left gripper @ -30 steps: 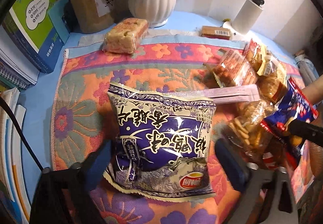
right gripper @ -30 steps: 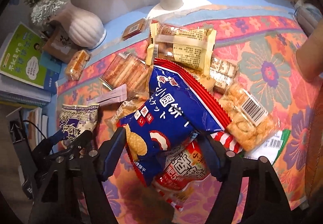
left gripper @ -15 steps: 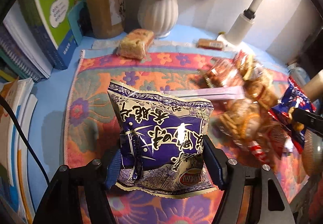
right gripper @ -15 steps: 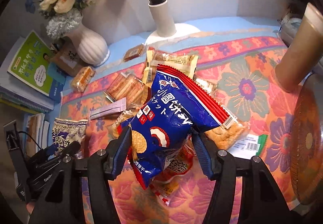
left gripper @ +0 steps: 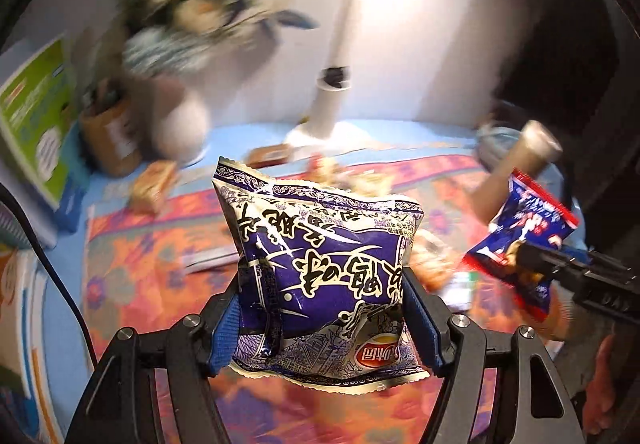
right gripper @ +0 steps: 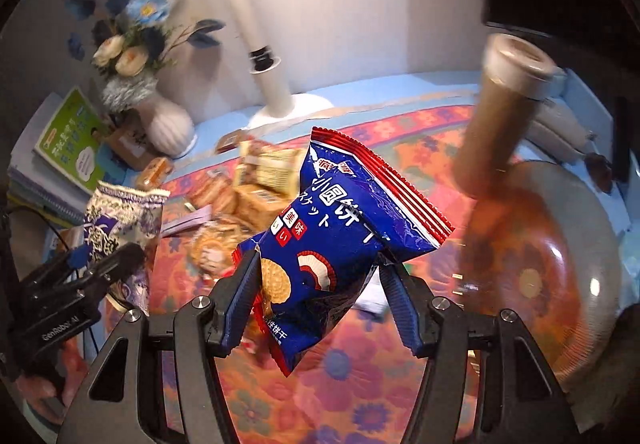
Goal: Organize snacks
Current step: 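Carry both bags to the glass plate and open both grippers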
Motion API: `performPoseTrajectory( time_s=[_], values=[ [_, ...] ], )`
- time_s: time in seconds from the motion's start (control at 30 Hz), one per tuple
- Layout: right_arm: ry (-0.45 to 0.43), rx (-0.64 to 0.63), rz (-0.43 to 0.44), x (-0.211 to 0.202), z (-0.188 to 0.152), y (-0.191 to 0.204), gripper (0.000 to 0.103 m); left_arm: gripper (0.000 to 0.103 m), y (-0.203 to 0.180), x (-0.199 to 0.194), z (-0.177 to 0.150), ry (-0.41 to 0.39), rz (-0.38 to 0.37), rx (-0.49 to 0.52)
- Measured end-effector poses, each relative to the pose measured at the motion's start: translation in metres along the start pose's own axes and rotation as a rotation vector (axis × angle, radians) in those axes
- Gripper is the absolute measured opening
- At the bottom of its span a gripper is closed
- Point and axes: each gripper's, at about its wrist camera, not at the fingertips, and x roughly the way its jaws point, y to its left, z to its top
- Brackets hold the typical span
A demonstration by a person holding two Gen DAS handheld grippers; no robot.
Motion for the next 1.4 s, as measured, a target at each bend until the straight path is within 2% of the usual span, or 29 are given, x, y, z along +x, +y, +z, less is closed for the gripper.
performPoseTrajectory(
  time_s=[0.23,0.4,0.53,0.77,0.83,0.9,0.93,1.17,1.4],
  values=[
    [0.035,0.14,-0.123,-0.022,-0.015,-0.089,0.06,0.069,-0.103,0.018,0.026,0.027,-0.191,0.14],
    [0.107,0.259,-0.172,-0.017,-0.032,-0.145,0.06,0.069,-0.168,0.04,0.024,0.078,-0.277,0.257],
    [0.157,0.3,-0.211,-0.012,-0.04,-0.172,0.06,0.069,-0.21,0.064,0.017,0.139,-0.324,0.329],
    [0.194,0.333,-0.246,-0.011,-0.048,-0.201,0.062,0.069,-0.259,0.094,0.004,0.203,-0.349,0.41],
    [0.213,0.349,-0.243,-0.01,-0.052,-0.21,0.062,0.071,-0.264,0.1,0.003,0.224,-0.365,0.413],
    [0.232,0.371,-0.232,-0.01,-0.056,-0.219,0.062,0.081,-0.271,0.109,0.002,0.245,-0.371,0.405],
    [0.237,0.375,-0.235,-0.01,-0.058,-0.223,0.062,0.083,-0.272,0.111,0.002,0.246,-0.366,0.4],
    [0.219,0.369,-0.254,-0.019,-0.059,-0.235,0.062,0.083,-0.257,0.118,0.003,0.254,-0.346,0.33],
    [0.191,0.316,-0.239,-0.019,-0.046,-0.222,0.062,0.083,-0.22,0.099,0.011,0.199,-0.294,0.25]
  ],
)
